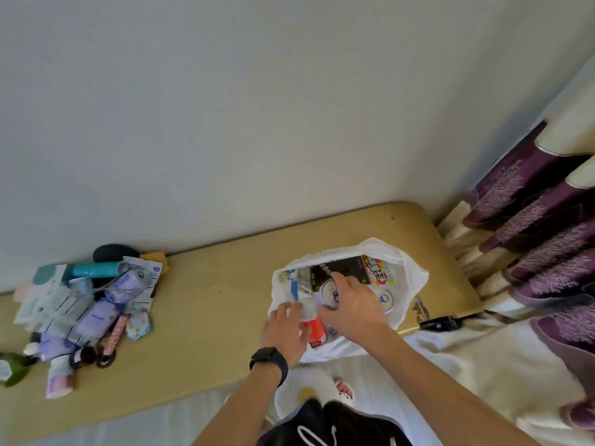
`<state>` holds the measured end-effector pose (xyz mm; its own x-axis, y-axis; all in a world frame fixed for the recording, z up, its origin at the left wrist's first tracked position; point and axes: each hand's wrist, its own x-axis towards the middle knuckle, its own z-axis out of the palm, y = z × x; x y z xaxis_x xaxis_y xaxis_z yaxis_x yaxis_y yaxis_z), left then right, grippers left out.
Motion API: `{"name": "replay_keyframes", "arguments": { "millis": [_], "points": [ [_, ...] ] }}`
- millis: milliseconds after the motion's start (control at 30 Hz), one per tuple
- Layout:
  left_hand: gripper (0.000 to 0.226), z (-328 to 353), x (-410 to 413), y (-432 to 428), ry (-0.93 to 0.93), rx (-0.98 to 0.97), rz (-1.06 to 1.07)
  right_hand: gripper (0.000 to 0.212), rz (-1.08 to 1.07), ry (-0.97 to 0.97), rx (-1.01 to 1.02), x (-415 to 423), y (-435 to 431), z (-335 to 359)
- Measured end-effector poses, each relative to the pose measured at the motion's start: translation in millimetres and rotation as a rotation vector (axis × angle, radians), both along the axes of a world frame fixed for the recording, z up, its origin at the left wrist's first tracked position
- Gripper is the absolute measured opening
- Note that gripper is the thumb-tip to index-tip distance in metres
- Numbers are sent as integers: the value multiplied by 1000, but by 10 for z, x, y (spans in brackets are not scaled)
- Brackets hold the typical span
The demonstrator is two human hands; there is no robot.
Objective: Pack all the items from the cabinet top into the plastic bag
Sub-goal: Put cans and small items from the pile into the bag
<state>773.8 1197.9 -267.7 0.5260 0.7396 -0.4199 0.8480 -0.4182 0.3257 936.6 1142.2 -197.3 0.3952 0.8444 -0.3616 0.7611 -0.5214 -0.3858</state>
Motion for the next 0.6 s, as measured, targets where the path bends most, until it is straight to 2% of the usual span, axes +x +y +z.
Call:
{"name": "replay_keyframes", "arguments": {
  "millis": [100, 200, 267, 367, 467, 533, 600],
  "points": [
    [60, -45, -97, -88, -25, -22, 96, 76, 17, -22, 44, 34, 141, -4],
    [68, -103, -172, -148, -11, 8, 201, 75, 14, 93, -32, 109, 296, -120],
    [78, -141, -195, -183, -16, -9, 277, 67, -36, 152, -78, 175, 381, -235],
    [101, -211, -185, -151, -199, -288, 624, 54, -93, 121, -94, 289, 424, -355],
    [110, -298, -209, -18, -437, -593, 1031, 50, -63, 35, -147, 359, 408, -397],
    [110, -328, -234, 39, -514, -696, 1122, 56, -52, 19, -174, 390, 369, -433],
    [106, -358, -238, 61, -509, -728, 1119, 63, -96, 72, -149, 408, 280, -450]
  ]
}}
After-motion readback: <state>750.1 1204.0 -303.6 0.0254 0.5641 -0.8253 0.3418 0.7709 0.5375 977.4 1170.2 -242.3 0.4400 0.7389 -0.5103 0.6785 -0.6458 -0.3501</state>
